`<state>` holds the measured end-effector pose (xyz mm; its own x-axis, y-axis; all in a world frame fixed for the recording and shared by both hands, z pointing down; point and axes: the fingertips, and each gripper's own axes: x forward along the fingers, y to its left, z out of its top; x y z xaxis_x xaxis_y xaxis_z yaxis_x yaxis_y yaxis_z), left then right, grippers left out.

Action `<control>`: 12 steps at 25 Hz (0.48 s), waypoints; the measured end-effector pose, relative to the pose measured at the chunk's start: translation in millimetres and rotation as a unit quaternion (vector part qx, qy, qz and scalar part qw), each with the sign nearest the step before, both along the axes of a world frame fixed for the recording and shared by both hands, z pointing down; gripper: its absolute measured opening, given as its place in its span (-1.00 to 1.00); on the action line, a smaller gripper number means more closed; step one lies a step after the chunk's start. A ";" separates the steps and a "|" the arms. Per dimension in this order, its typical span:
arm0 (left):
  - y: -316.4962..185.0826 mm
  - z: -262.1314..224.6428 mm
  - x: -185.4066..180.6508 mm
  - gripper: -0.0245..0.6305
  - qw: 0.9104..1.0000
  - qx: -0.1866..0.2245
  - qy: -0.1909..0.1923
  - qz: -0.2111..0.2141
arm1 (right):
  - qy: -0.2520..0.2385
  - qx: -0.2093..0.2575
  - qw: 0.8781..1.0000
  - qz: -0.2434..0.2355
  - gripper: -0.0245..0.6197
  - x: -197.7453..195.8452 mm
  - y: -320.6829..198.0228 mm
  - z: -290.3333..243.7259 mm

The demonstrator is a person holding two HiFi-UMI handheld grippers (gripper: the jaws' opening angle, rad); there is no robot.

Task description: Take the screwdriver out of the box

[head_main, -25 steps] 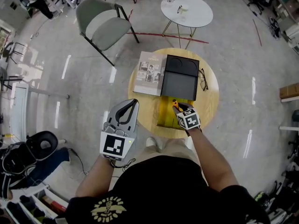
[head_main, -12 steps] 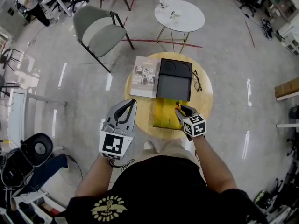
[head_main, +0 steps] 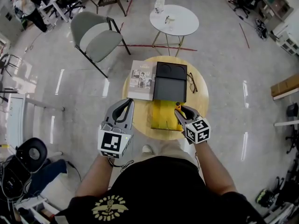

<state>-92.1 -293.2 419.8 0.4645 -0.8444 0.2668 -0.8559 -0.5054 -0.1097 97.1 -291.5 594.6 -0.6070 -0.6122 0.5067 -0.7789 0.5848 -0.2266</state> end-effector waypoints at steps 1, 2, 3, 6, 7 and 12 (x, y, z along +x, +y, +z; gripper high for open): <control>0.1 -0.6 -0.2 -0.87 1.000 0.000 0.001 0.000 | -0.004 0.005 1.000 -0.001 -0.54 -1.4 0.8 -7.5; 0.1 -1.5 -0.4 -0.87 1.000 0.000 0.002 0.001 | -0.007 0.010 1.000 -0.002 -0.54 -2.7 1.7 -15.0; -0.1 -3.2 -0.3 -0.87 1.000 0.000 0.004 0.001 | -0.012 0.013 1.000 -0.002 -0.54 -3.7 2.5 -22.4; -1.4 -8.3 1.3 -0.87 1.000 0.001 0.011 0.005 | -0.022 0.028 0.999 -0.004 -0.54 -4.9 3.3 -45.4; -2.2 -9.4 1.5 -0.87 1.000 0.002 0.012 0.005 | -0.025 0.034 0.999 -0.004 -0.54 -4.8 2.9 -52.7; -6.4 -15.0 0.4 -0.87 1.000 0.010 0.020 0.002 | -0.037 0.059 0.998 0.000 -0.54 -3.2 2.4 -83.9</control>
<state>-91.7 -299.6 404.7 0.4787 -0.8470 0.2312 -0.8574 -0.5076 -0.0844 93.9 -289.1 510.6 -0.6403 -0.6647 0.3850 -0.7624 0.6111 -0.2130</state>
